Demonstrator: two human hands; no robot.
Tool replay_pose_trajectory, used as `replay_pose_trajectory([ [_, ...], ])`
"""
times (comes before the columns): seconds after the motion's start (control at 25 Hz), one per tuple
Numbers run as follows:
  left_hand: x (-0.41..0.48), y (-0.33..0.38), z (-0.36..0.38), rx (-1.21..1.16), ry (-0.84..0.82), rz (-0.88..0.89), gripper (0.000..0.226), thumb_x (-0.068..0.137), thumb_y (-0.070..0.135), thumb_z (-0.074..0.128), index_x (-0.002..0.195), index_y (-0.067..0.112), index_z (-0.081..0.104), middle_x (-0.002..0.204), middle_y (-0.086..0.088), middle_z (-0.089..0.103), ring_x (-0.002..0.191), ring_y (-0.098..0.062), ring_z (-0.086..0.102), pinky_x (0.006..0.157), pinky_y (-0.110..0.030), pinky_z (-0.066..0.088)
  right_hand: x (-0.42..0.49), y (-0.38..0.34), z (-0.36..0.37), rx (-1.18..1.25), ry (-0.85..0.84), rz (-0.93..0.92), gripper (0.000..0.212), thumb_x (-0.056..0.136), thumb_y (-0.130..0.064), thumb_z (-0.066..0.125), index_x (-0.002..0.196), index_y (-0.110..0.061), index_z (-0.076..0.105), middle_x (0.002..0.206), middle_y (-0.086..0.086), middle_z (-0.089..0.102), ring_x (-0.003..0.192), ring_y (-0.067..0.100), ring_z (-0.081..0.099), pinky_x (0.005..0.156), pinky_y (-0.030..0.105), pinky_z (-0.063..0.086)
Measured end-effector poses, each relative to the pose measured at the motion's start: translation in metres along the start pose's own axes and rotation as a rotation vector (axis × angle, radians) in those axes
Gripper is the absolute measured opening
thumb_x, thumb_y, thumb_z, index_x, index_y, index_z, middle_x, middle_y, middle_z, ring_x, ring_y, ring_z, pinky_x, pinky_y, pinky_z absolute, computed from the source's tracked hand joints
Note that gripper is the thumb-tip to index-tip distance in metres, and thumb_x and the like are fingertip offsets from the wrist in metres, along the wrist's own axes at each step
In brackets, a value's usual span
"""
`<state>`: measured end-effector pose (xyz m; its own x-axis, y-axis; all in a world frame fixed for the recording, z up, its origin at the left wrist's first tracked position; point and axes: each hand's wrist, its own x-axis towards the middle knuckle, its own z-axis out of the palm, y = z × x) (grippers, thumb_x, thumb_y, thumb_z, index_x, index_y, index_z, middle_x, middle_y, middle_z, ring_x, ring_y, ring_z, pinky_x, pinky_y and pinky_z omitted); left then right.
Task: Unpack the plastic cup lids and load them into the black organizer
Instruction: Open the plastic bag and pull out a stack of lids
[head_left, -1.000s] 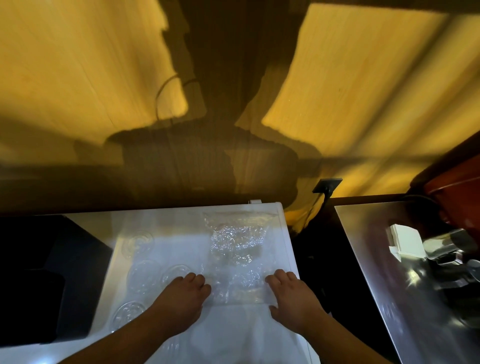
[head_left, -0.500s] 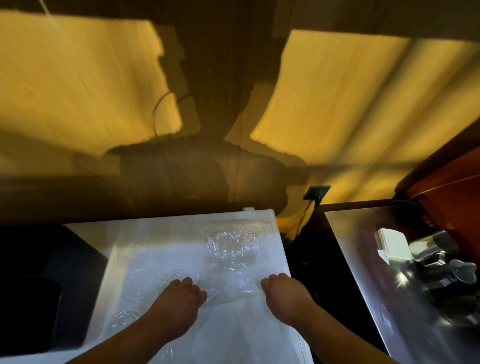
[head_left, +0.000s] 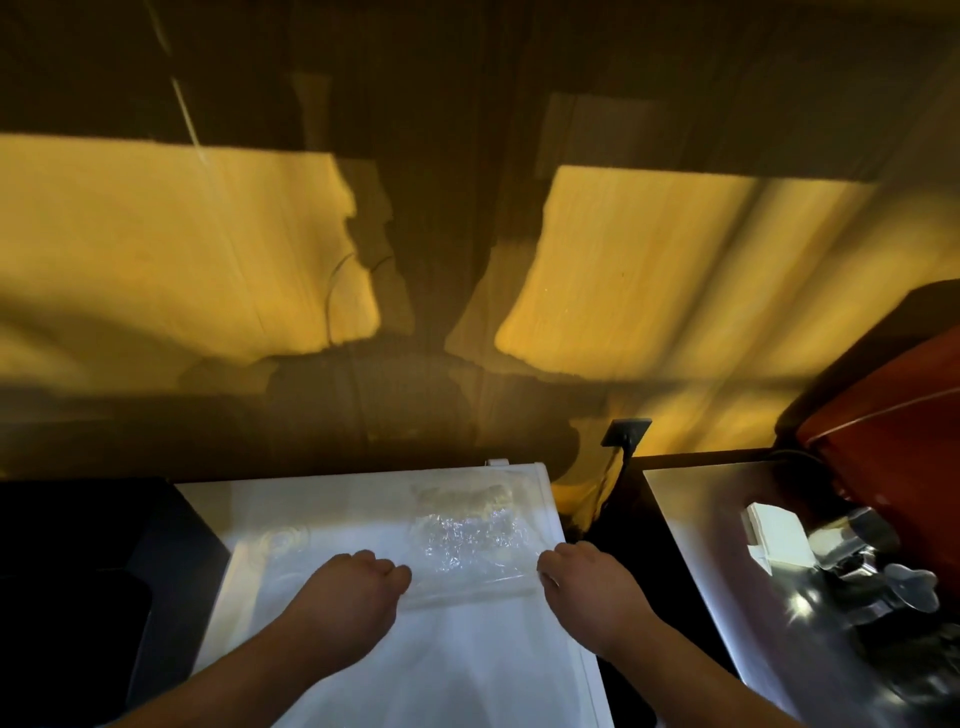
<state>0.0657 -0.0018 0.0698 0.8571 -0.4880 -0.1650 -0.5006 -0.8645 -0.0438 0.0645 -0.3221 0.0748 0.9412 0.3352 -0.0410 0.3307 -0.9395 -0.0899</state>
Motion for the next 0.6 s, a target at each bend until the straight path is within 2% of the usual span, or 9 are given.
replay_pose_trajectory([
  [0.04, 0.001, -0.001, -0.009, 0.009, 0.009, -0.003, 0.022, 0.100, 0.022, 0.039, 0.108, 0.019, 0.059, 0.097, -0.005, 0.068, 0.087, -0.027, 0.061, 0.066, -0.037, 0.037, 0.001, 0.001, -0.007, 0.006, 0.038, 0.003, 0.019, 0.106, -0.031, 0.052, 0.105, -0.025, 0.069, 0.098, -0.004, 0.072, 0.079, 0.013, 0.061, 0.067, 0.022, 0.052],
  [0.12, 0.006, -0.002, -0.029, 0.019, 0.032, -0.023, 0.021, 0.102, 0.023, 0.040, 0.110, 0.019, 0.059, 0.098, -0.005, 0.068, 0.085, -0.027, 0.063, 0.065, -0.036, 0.040, 0.006, 0.003, -0.022, 0.013, 0.097, 0.014, 0.023, 0.107, -0.036, 0.049, 0.110, -0.027, 0.069, 0.100, -0.006, 0.072, 0.083, 0.011, 0.062, 0.074, 0.022, 0.055],
  [0.32, 0.023, -0.005, -0.076, 0.031, 0.110, -0.101, 0.018, 0.103, 0.020, 0.042, 0.112, 0.020, 0.058, 0.096, -0.005, 0.069, 0.080, -0.025, 0.063, 0.061, -0.036, 0.041, 0.024, 0.004, -0.057, 0.037, 0.183, 0.079, 0.025, 0.108, -0.037, 0.046, 0.109, -0.028, 0.070, 0.095, -0.007, 0.069, 0.084, 0.010, 0.059, 0.070, 0.025, 0.053],
  [0.4, 0.030, -0.009, -0.095, -0.001, 0.164, -0.135, 0.017, 0.103, 0.021, 0.044, 0.110, 0.022, 0.059, 0.095, -0.002, 0.070, 0.080, -0.023, 0.065, 0.061, -0.037, 0.047, 0.032, 0.003, -0.071, 0.058, 0.219, 0.116, 0.022, 0.108, -0.037, 0.048, 0.105, -0.029, 0.069, 0.090, -0.009, 0.066, 0.081, 0.010, 0.057, 0.065, 0.022, 0.047],
  [0.52, 0.036, -0.021, -0.119, -0.043, 0.289, -0.162, 0.017, 0.105, 0.032, 0.046, 0.103, 0.024, 0.061, 0.087, 0.002, 0.071, 0.076, -0.021, 0.068, 0.061, -0.037, 0.053, 0.041, 0.003, -0.096, 0.086, 0.277, 0.167, 0.019, 0.106, -0.035, 0.051, 0.094, -0.031, 0.064, 0.081, -0.010, 0.059, 0.073, 0.009, 0.053, 0.056, 0.021, 0.037],
  [0.6, 0.037, -0.028, -0.127, -0.110, 0.385, -0.181, 0.018, 0.102, 0.040, 0.048, 0.097, 0.027, 0.060, 0.079, 0.001, 0.070, 0.070, -0.023, 0.069, 0.055, -0.034, 0.048, 0.041, 0.004, -0.108, 0.133, 0.309, 0.180, 0.018, 0.104, -0.033, 0.052, 0.088, -0.031, 0.060, 0.080, -0.009, 0.060, 0.069, 0.009, 0.053, 0.053, 0.022, 0.035],
])
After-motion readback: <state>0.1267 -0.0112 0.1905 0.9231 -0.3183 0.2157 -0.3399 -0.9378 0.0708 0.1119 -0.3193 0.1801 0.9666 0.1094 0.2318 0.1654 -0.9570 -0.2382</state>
